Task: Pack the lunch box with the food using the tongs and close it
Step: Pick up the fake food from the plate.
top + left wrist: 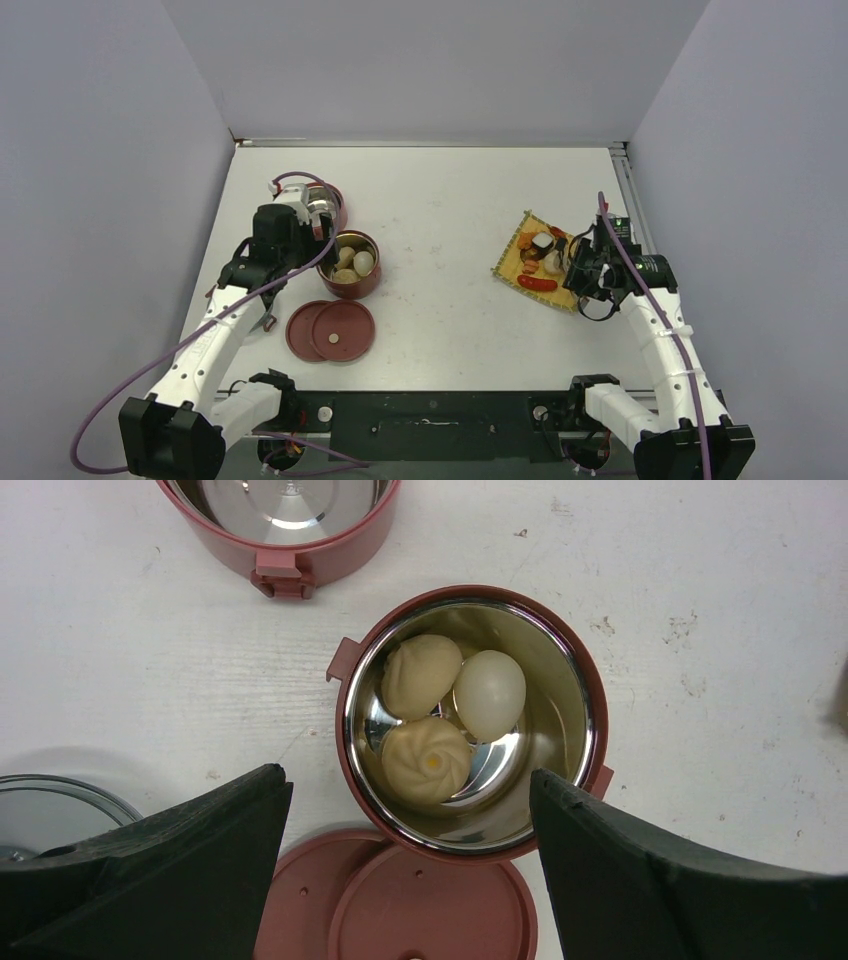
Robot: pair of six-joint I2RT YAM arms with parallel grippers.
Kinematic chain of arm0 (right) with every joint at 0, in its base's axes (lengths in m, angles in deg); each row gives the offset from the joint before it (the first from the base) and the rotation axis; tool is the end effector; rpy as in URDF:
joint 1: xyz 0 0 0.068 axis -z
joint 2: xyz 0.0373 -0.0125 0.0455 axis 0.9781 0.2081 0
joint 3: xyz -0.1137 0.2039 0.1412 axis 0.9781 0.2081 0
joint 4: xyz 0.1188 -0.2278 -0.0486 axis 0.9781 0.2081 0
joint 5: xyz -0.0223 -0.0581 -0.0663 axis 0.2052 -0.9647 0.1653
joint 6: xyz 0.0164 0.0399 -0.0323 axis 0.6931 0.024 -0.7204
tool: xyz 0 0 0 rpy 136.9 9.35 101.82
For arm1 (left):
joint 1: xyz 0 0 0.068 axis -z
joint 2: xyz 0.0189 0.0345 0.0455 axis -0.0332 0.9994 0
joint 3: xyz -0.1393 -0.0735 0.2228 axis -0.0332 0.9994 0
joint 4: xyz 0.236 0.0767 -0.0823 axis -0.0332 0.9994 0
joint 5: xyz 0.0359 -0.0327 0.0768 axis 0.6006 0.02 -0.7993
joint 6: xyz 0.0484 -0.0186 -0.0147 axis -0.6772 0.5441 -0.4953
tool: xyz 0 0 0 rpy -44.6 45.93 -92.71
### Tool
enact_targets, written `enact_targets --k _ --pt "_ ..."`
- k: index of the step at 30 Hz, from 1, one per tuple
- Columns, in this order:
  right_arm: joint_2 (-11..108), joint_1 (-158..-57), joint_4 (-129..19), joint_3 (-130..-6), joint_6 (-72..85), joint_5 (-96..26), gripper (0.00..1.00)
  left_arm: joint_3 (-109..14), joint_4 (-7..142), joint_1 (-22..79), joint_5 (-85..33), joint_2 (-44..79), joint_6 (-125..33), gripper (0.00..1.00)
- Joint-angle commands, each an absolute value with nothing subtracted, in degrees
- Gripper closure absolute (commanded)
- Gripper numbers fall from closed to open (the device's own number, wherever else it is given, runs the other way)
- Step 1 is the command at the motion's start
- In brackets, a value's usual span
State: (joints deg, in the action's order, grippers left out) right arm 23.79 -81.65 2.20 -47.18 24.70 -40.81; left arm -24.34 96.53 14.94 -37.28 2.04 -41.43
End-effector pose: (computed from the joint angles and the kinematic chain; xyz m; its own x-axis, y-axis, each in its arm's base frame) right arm 0.1748 0.0126 0.2922 -0.8133 0.3703 -0.4487 0.2859 0.9261 0.2461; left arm 0.2199 -0.0492 0.2892 -0.6191 -0.1365 -0.7733 0.0194 0.9818 -0.1888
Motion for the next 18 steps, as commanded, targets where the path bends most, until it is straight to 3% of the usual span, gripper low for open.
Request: enact_targets --k 1,11,18 --pt "21.7 -81.2 3.8 -51.6 25.2 -44.9 0.85 -25.9 95.5 15.2 -37.5 -0.1 -41.9 0.11" --pt "20.1 -81.2 6.5 -57.3 24.0 -46.0 0.92 -25.9 95.2 15.7 -36.8 -0.8 -41.3 0.09" --pt "22.5 -81.5 -2.0 -58.7 19.4 -26.0 0.95 -25.3 93.8 15.1 -32.9 -0.3 -40.0 0.05"
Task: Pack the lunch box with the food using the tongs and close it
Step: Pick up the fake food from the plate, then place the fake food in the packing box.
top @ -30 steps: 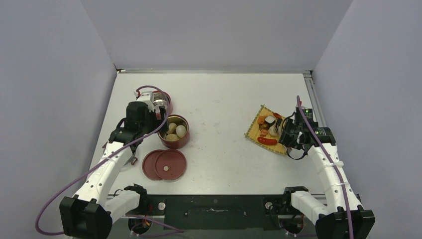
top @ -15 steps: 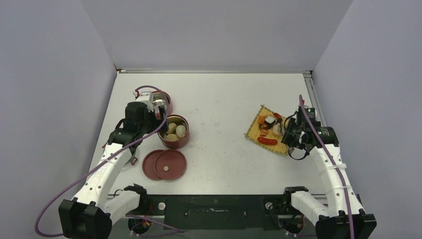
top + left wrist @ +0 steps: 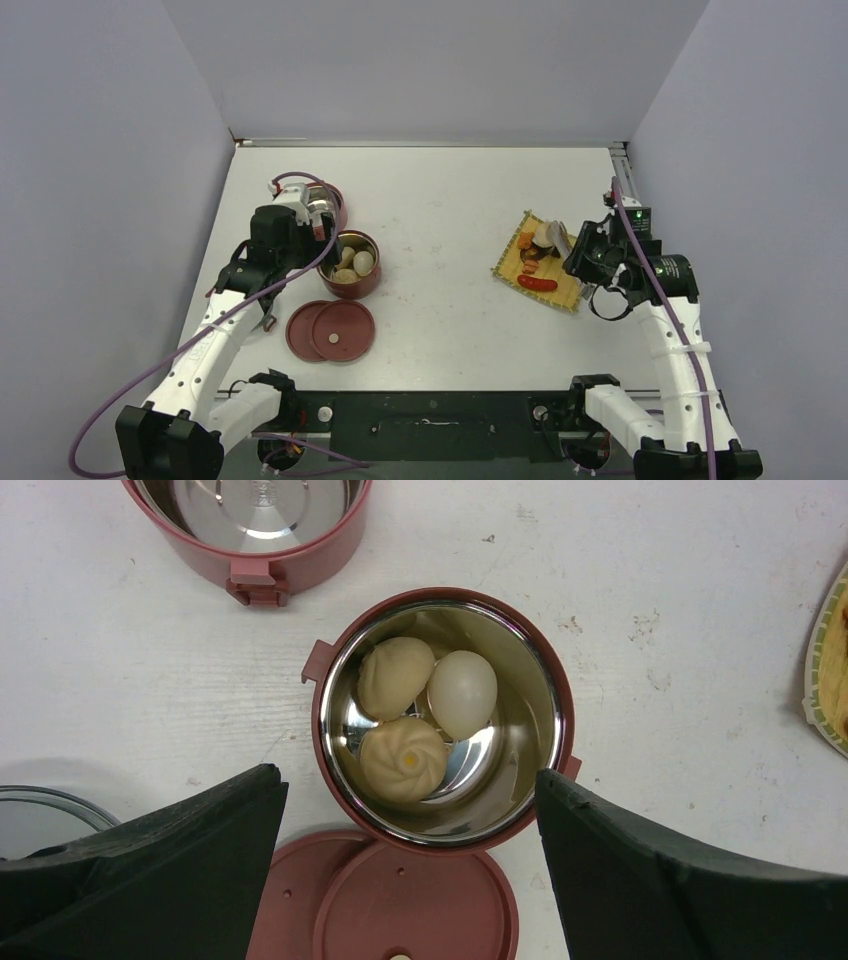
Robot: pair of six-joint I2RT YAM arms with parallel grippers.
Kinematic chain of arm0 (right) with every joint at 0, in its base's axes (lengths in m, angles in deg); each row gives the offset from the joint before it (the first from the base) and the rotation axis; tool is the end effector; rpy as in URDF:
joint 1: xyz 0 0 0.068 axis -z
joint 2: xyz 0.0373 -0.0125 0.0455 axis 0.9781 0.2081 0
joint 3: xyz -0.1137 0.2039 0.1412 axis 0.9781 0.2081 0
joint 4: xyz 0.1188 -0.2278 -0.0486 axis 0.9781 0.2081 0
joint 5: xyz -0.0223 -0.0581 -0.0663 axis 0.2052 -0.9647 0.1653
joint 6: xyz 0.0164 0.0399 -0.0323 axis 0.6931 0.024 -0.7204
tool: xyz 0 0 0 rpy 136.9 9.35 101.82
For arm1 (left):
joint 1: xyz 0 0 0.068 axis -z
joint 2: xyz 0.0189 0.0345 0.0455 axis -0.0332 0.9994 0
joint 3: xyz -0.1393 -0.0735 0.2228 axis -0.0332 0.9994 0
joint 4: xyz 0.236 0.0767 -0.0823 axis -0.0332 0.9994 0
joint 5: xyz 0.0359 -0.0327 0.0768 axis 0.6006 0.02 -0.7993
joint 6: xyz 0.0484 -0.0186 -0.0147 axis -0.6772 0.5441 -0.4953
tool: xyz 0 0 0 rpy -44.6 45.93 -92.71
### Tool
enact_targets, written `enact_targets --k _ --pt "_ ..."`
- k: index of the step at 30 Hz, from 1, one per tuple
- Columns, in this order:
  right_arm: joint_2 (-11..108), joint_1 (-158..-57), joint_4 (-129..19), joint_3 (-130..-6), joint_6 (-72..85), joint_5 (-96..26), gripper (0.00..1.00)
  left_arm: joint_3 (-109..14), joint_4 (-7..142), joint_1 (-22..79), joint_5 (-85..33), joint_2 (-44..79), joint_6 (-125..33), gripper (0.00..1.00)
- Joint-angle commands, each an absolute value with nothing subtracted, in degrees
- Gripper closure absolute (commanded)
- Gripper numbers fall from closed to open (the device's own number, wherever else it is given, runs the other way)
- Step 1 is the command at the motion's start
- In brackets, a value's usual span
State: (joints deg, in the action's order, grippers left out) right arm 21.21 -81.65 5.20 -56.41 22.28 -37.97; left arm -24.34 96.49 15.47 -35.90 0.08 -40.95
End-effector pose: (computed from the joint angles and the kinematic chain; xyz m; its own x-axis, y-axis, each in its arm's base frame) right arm 0.1625 0.0136 0.3444 -0.7571 0.3340 -0.5615 0.1841 0.9337 0.3071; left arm 0.2134 -0.0507 0.2961 -0.5995 -0.1443 -0.7873 0.0486 0.9752 -0.2158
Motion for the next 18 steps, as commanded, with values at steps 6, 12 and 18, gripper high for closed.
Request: enact_targets --k 6,12,18 --pt "24.5 -87.2 -16.6 -54.8 25.0 -16.8 0.95 -24.9 92.8 12.8 -29.4 0.1 -39.4 0.05" --pt "31.1 -105.4 -29.8 -54.7 28.9 -23.3 0.95 -25.1 92.9 10.4 -28.6 1.2 -38.7 0.05" --pt "38.9 -117.8 -36.1 -58.1 26.7 -25.6 0.95 -25.5 94.2 9.9 -33.9 0.1 -39.7 0.05"
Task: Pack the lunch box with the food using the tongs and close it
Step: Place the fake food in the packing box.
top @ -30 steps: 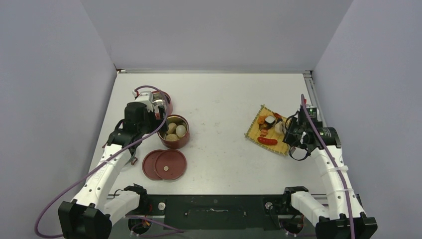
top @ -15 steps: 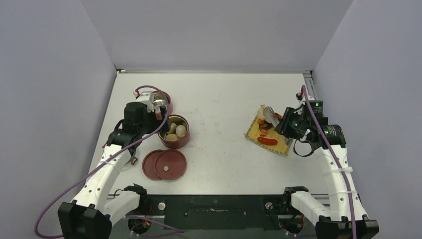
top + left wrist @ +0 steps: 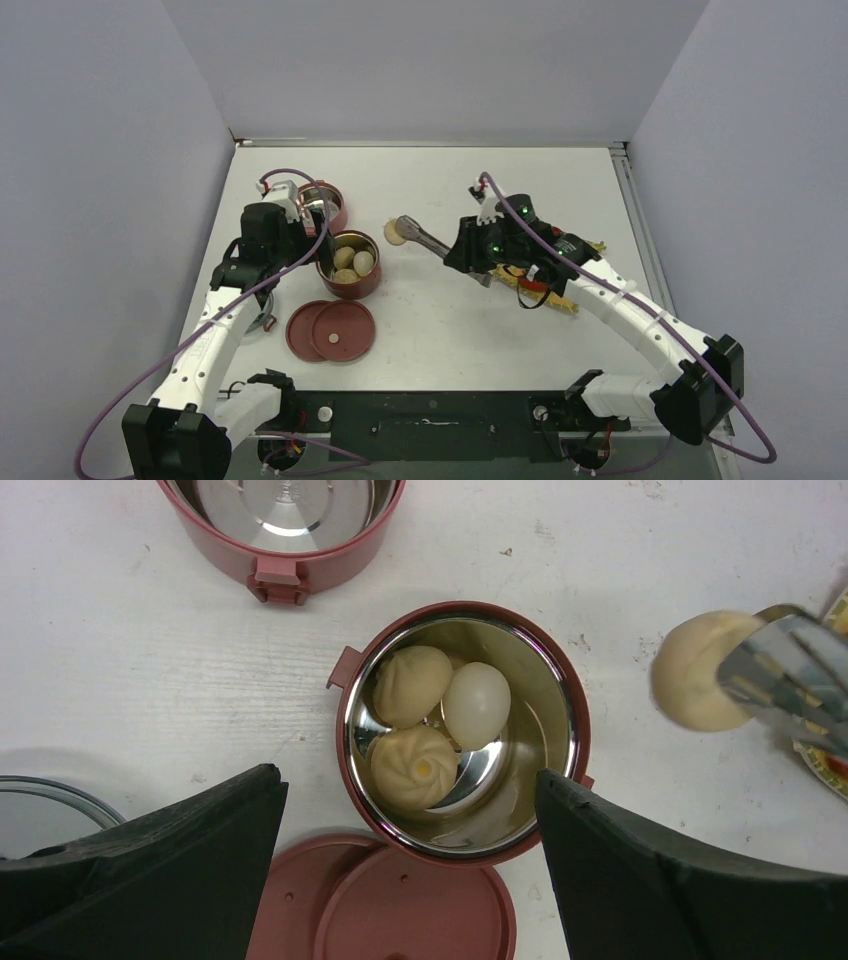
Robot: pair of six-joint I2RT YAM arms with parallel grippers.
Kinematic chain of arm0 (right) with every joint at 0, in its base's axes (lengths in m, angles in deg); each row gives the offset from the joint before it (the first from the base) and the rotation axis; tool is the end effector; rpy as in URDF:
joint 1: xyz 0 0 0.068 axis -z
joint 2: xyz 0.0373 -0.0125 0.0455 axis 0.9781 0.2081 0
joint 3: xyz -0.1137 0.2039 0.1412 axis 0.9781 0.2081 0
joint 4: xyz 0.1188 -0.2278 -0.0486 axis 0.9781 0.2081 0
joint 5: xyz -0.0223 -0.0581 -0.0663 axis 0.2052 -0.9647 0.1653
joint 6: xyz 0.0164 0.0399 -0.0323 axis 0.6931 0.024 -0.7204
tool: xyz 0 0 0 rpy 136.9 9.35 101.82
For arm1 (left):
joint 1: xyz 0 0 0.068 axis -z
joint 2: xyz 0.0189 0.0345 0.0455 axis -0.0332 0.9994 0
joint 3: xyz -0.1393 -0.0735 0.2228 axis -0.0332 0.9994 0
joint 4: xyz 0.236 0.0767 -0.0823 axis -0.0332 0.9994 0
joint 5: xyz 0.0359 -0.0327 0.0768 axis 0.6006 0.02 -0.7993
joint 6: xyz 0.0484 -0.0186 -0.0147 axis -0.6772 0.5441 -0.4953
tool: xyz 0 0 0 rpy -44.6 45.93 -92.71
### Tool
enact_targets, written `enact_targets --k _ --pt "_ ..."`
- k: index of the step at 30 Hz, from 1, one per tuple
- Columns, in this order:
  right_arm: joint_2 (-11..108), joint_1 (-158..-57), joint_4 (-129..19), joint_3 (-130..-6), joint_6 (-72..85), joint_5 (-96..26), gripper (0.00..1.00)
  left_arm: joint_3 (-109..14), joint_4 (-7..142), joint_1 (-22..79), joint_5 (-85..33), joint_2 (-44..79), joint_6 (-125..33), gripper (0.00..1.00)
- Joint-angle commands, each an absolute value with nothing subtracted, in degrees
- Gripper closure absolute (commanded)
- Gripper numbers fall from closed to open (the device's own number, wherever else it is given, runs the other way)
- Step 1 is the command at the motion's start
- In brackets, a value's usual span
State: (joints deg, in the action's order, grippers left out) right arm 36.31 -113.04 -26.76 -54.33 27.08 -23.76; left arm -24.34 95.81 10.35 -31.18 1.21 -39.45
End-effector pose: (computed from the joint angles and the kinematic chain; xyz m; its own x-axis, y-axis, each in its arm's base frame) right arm 0.2074 0.1599 0.3270 -0.7742 -0.0138 -0.6328 -0.4574 0.7033 0.5443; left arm 0.2209 -0.0349 0.2933 -0.6092 -0.2184 -0.7623 0.0070 0.9598 -0.2805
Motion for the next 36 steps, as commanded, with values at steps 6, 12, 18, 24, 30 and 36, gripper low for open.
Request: enact_targets --k 6,12,18,24,30,36 --pt "44.8 -123.0 -37.3 -60.4 26.2 -26.2 0.95 -25.5 94.0 9.9 -33.4 0.0 -39.7 0.06" --pt "47.5 -125.2 -38.2 -60.1 25.9 -27.1 0.95 -25.2 93.6 10.1 -32.4 0.3 -39.5 0.06" --pt "50.4 -126.4 -34.7 -62.1 24.3 -30.2 0.93 -25.1 93.5 10.1 -32.4 0.7 -39.5 0.06" --pt "51.7 -126.8 -34.1 -62.9 23.1 -30.2 0.86 -25.2 93.5 9.9 -32.3 1.2 -39.5 0.06" --pt "52.7 -127.1 -33.9 -63.2 22.5 -30.2 0.71 -25.2 93.5 9.9 -32.2 1.5 -39.5 0.06" --pt "53.0 -127.3 -33.6 -63.8 22.1 -30.2 0.61 -25.2 93.5 10.0 -32.1 1.6 -39.5 0.06"
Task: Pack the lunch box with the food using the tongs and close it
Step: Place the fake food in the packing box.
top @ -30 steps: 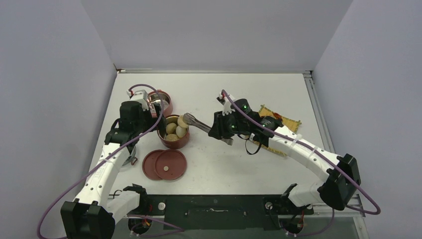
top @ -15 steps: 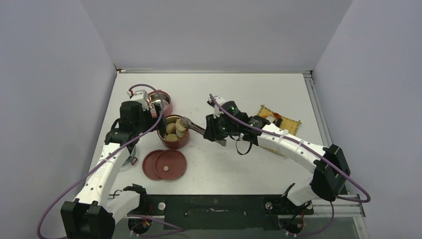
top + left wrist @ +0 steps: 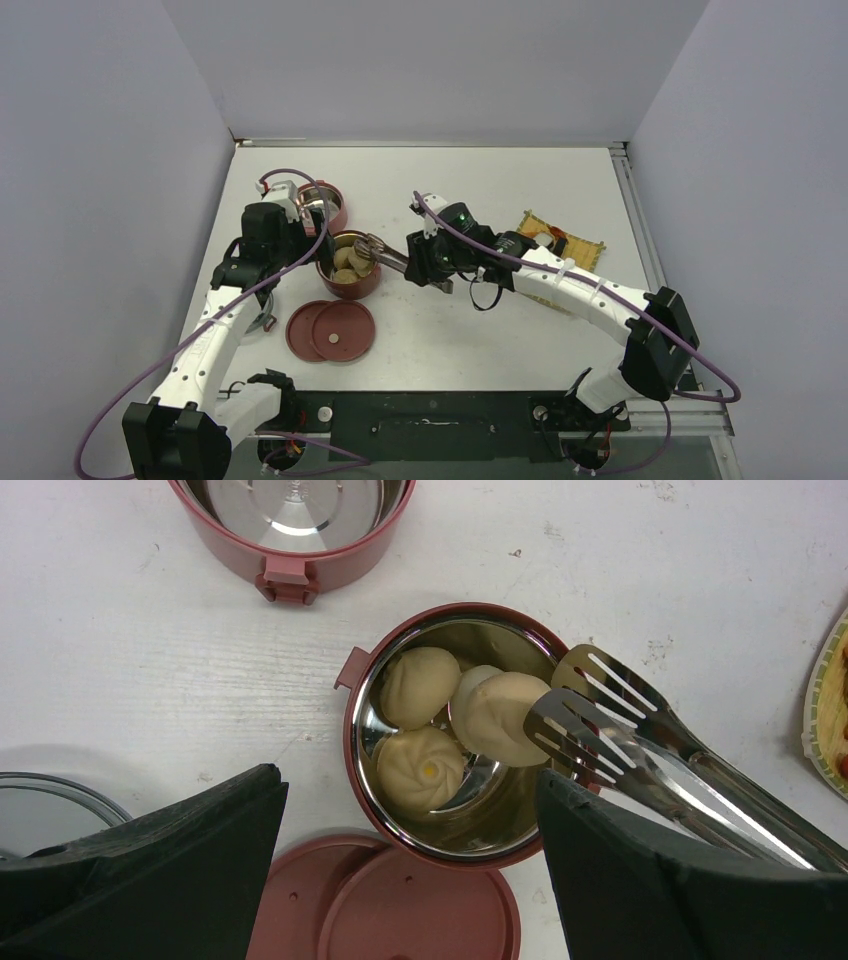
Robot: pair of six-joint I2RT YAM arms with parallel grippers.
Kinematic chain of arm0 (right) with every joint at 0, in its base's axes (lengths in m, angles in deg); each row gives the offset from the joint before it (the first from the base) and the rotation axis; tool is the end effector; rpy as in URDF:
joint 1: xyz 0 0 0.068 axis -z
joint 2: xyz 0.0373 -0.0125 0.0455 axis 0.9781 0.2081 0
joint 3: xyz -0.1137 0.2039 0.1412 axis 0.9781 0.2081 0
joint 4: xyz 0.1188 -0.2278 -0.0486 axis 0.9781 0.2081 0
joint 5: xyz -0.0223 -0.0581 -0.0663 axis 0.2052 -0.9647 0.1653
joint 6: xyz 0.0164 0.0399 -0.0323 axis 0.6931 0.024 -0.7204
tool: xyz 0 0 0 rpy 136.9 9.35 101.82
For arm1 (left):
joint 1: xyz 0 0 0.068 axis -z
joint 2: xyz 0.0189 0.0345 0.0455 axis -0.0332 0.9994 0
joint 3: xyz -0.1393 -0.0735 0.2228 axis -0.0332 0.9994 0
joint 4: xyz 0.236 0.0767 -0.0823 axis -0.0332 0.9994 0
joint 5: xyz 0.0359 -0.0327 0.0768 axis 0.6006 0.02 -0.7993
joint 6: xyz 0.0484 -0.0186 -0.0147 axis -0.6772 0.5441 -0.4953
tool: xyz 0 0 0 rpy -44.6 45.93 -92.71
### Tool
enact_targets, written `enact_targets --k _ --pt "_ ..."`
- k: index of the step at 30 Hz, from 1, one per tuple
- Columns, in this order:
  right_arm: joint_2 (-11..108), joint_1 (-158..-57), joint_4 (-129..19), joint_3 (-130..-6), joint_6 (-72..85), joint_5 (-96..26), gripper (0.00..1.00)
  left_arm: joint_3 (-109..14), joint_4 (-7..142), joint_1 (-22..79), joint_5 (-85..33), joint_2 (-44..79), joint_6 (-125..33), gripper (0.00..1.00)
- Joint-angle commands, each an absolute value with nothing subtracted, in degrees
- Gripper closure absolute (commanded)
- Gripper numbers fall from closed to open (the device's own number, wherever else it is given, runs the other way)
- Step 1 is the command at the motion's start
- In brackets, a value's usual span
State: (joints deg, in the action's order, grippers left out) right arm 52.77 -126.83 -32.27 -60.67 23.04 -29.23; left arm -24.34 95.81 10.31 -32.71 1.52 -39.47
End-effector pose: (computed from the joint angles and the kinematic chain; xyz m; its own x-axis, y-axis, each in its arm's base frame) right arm 0.2121 0.2557 0.2922 -0.7276 -0.2490 -0.6392 -0.6133 0.6535 0.4436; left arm 0.2220 -0.0340 0.2921 -0.6067 -0.2192 -0.7641 -0.0151 0.9642 -0.2646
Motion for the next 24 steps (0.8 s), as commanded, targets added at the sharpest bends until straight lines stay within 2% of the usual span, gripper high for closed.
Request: enact_targets --k 1,17,24 --pt "53.0 -127.4 -33.6 -63.9 22.0 -30.2 0.6 -25.1 93.4 10.0 -32.1 1.6 -39.5 0.06" --pt "52.6 -127.7 -33.6 -65.9 21.4 -30.3 0.57 -25.3 93.5 10.0 -31.8 1.3 -39.5 0.06" --pt "47.9 -129.0 -35.1 -64.7 20.2 -36.0 0.57 -25.4 93.5 10.0 -32.0 1.2 -39.5 0.06"
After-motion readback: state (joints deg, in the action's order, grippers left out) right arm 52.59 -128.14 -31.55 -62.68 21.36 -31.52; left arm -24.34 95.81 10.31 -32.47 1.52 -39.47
